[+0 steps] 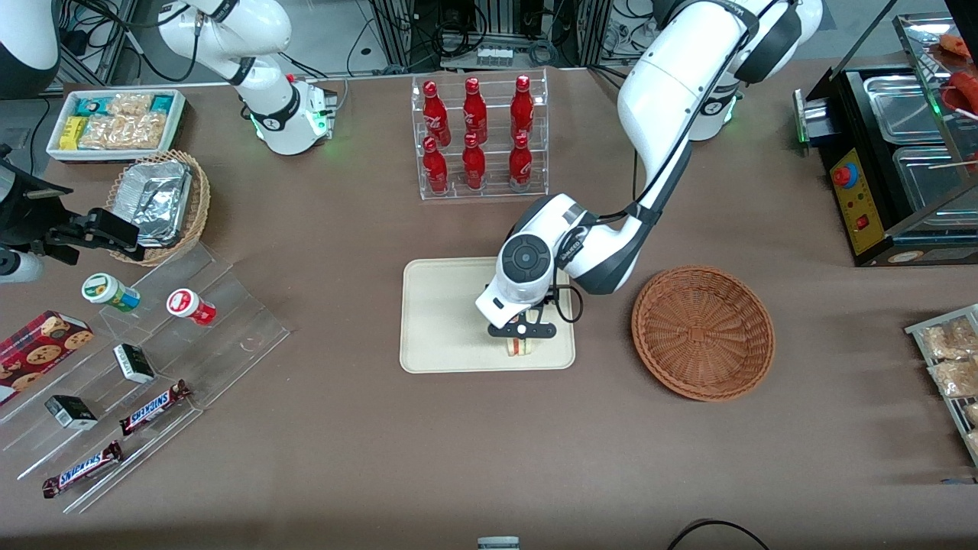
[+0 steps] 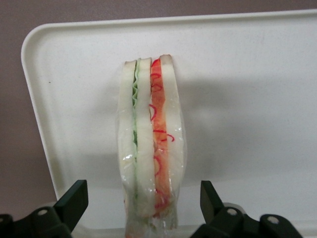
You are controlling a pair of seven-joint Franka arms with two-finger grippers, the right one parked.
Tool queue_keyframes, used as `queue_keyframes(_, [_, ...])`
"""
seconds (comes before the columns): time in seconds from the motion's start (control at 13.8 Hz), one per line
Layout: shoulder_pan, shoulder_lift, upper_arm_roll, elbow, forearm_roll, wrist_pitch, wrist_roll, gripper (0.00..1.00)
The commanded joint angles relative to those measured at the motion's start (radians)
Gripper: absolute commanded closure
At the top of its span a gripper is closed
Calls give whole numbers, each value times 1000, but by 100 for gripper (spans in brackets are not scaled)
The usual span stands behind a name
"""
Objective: Place sandwich from basket to tray
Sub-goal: 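Lower the sandwich onto the tray and open the left gripper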
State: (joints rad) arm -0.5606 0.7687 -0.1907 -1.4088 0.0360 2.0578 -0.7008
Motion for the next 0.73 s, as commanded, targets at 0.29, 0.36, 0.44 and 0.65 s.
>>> queue_keyframes(0.29, [-6, -38, 13, 30, 45, -34, -35, 0])
queue_keyframes(0.36, [-4, -42, 14, 33, 44, -48, -36, 0])
queue_keyframes(0.44, [-2, -55, 14, 33, 44, -63, -36, 0])
queue_keyframes(0.65, [28, -104, 13, 31, 32, -91, -35, 0])
